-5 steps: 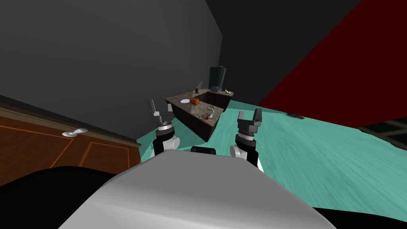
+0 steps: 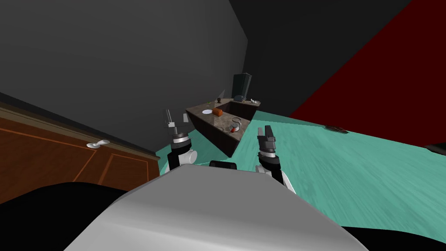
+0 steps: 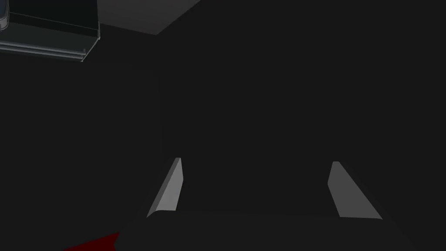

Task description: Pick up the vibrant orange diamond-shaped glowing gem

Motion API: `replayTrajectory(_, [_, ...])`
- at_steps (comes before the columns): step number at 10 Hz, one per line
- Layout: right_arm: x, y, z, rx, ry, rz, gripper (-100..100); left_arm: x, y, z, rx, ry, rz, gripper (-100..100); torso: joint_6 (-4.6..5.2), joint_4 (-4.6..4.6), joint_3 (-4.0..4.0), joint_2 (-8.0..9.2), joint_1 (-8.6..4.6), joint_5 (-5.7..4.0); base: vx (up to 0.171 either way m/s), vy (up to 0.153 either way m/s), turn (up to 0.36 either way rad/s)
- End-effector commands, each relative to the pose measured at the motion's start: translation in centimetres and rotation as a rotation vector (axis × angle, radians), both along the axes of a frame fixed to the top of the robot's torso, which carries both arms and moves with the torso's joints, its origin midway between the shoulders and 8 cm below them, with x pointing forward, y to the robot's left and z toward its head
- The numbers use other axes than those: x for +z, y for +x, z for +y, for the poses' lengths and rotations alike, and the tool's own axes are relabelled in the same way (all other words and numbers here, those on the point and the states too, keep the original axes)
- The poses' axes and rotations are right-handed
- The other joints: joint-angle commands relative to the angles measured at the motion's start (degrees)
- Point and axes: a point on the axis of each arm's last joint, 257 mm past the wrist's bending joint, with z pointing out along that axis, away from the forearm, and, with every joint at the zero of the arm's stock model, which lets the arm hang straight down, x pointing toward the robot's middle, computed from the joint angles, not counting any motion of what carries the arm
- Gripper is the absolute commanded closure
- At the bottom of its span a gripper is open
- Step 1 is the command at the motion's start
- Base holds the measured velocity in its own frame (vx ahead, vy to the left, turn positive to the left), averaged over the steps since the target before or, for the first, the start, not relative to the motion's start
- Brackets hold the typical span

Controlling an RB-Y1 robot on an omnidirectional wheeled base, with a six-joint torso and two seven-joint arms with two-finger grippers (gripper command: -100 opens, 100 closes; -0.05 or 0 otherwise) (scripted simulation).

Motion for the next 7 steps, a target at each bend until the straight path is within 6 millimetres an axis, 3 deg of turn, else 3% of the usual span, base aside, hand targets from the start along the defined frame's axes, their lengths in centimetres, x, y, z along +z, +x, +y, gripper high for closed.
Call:
replayTrajectory(1, [-2.1, 0.0, 0.1, -0.020, -0.090, 0.059, -100, 0.0, 0.0, 0.0, 0.000, 0.000, 0.000, 0, 0.00, 0.00, 0.00, 0.00, 0.00, 0.00, 0.104, 0.230, 0.114])
replayTrajectory(2, [-2.1, 0.0, 0.2, -0.021, -0.099, 0.060, -100, 0.0, 0.0, 0.0, 0.000, 0.000, 0.000, 0, 0.00, -0.01, -0.03, -0.04, 0.15, 0.03, 0.060, 0.149, 0.010])
replayTrajectory(4, [-5.3, -0.3, 0.2, -0.044, -0.219, 0.140, -100, 0.0, 0.0, 0.0, 0.000, 0.000, 0.000, 0, 0.00, 0.03, 0.09, 0.18, -0.18, -0.03, 0.047, 0.144, 0.096])
replayTrajectory(5, [-5.4, -0.3, 0.3, -0.044, -0.229, 0.140, -100, 0.0, 0.0, 0.0, 0.000, 0.000, 0.000, 0, 0.00, 0.03, 0.09, 0.15, -0.07, -0.01, 0.066, 0.132, 0.029])
replayTrajectory(6, [-7.1, -0.6, 0.2, -0.054, -0.292, 0.183, -100, 0.0, 0.0, 0.0, 0.000, 0.000, 0.000, 0, 0.01, 0.03, 0.07, 0.12, -0.18, -0.03, 0.089, 0.148, 0.081])
replayTrajectory(7, [-7.2, -0.6, 0.3, -0.055, -0.298, 0.183, -100, 0.0, 0.0, 0.0, 0.000, 0.000, 0.000, 0, 0.00, 0.01, 0.03, 0.05, -0.13, -0.03, 0.076, 0.121, 0.040])
